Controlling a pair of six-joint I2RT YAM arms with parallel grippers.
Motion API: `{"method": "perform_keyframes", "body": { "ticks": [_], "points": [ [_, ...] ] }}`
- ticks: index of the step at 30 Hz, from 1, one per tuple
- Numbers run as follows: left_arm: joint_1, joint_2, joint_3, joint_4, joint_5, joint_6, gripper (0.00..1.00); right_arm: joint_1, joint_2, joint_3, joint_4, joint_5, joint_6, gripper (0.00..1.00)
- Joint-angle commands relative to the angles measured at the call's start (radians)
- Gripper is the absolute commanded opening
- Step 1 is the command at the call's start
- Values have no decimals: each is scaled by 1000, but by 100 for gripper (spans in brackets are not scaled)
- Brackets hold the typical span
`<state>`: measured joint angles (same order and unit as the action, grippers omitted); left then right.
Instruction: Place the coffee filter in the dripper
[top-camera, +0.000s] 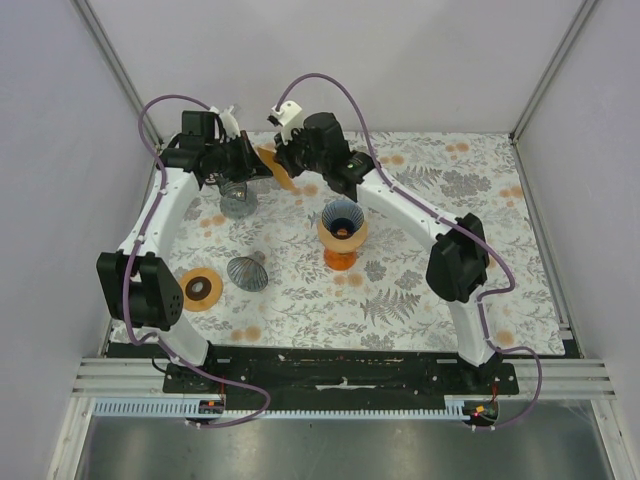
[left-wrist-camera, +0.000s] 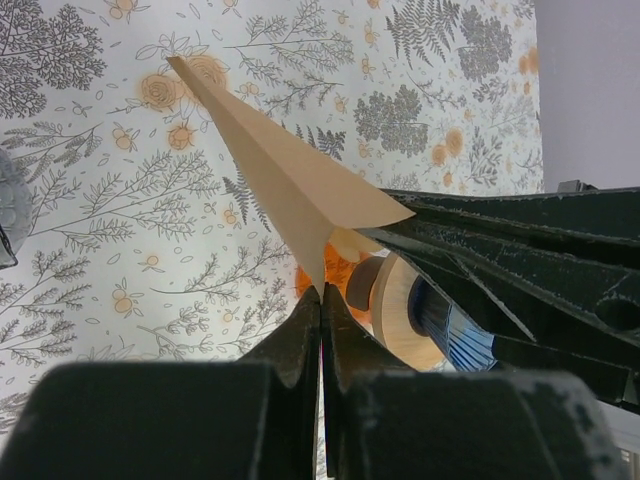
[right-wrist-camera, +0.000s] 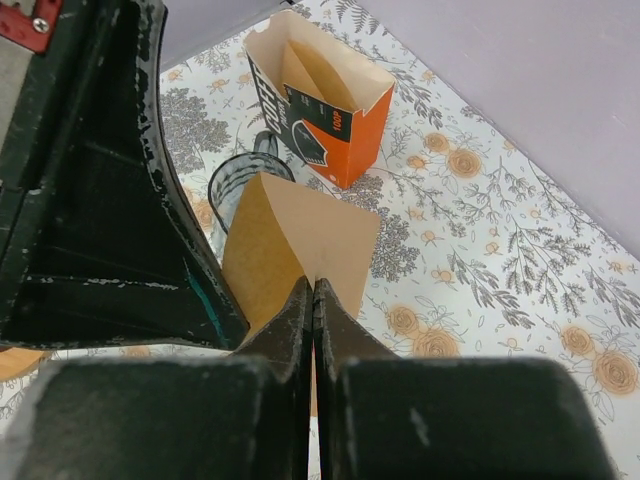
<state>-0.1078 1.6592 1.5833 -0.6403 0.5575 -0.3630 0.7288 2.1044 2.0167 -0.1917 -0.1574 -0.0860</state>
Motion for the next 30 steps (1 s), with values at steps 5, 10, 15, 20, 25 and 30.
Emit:
{"method": "perform_keyframes", "body": {
  "ticks": [5,10,15,20,25,30],
  "points": [
    [14,-4,170,-199,30,260,46,-57,-78,141,-138,-2,2,0],
    [95,-35,247,-269,169,334,70,-95,-174,206,-414,-5,-37,0],
    [106,-47,277,-295,114,407,73,-101,-302,237,-681,16,-70,0],
    [106,-44,245,-277,139,398,74,-132,-382,246,-931,-57,-43,0],
    [77,-32,216,-272,136,397,75,-144,-376,218,-1068,-85,-32,0],
    [17,-29,198,-274,116,410,75,-144,-278,264,-1112,-128,-29,0]
  ]
}}
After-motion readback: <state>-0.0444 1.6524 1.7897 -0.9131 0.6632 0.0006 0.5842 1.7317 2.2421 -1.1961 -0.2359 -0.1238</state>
